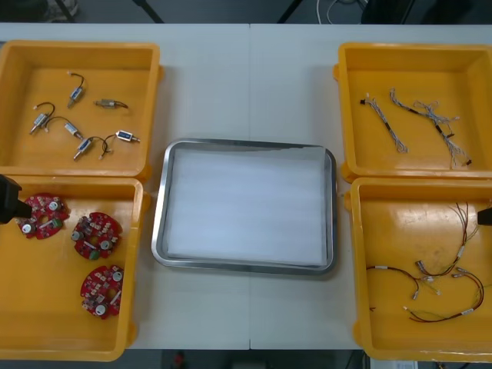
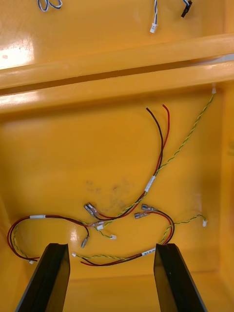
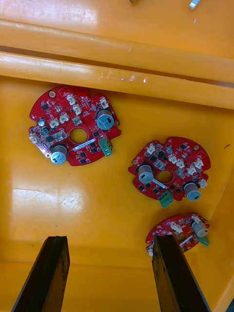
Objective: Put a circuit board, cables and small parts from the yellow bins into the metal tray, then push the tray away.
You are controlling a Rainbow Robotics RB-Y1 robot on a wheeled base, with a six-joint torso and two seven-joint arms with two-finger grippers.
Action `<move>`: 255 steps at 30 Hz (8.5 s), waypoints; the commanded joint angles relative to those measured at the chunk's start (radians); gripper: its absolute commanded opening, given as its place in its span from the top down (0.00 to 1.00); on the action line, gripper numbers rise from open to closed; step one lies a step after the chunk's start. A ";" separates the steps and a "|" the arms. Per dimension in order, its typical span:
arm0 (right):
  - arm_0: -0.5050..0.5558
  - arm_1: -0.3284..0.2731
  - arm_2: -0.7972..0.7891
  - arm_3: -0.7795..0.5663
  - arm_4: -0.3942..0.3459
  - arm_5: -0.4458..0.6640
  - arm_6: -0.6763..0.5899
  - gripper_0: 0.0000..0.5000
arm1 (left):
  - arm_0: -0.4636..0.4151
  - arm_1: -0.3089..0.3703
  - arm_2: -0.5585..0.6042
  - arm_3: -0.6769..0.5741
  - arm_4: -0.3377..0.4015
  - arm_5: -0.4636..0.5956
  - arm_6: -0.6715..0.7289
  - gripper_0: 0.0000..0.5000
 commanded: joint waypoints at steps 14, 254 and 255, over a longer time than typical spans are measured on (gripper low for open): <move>-0.001 -0.037 0.008 -0.028 -0.008 0.003 -0.004 0.00 | 0.017 0.037 0.025 -0.028 0.007 0.006 -0.106 0.00; -0.521 -0.328 0.540 -0.212 -0.324 0.003 -0.067 1.00 | -0.600 -0.042 -0.515 0.078 0.103 0.006 0.050 0.00; -0.554 -0.324 0.579 -0.210 -0.318 0.003 -0.065 1.00 | -0.609 -0.029 -0.505 0.099 0.103 0.006 0.029 0.00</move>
